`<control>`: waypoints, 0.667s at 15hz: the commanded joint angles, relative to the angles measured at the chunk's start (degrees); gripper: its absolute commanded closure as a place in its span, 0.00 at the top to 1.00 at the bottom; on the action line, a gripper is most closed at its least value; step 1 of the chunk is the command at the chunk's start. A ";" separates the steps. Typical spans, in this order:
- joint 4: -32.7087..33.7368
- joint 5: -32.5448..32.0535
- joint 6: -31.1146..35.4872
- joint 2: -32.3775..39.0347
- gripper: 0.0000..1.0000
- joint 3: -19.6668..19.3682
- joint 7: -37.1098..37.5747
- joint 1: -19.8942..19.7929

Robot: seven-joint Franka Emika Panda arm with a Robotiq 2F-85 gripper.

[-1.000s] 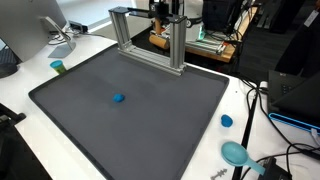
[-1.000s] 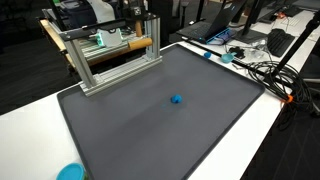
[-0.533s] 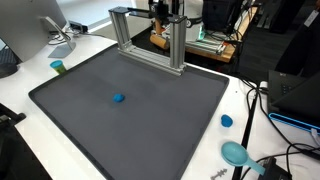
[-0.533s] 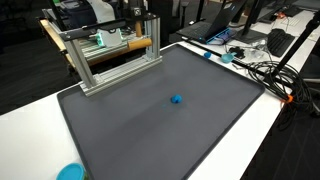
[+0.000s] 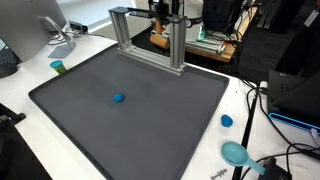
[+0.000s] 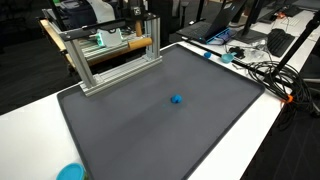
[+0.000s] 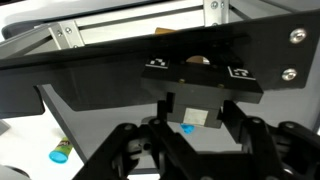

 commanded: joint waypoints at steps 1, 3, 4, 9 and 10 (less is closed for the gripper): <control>0.03 -0.75 -1.37 -0.95 0.33 -2.68 -7.20 1.07; -0.03 -0.48 -2.66 -1.47 0.33 -3.81 -10.84 2.01; -0.10 -0.45 -3.19 -1.78 0.33 -4.31 -12.42 2.39; 0.02 0.47 -3.83 -2.27 0.89 -3.81 -9.47 1.36; -0.07 1.07 -3.72 -2.36 0.95 -4.21 -9.06 1.33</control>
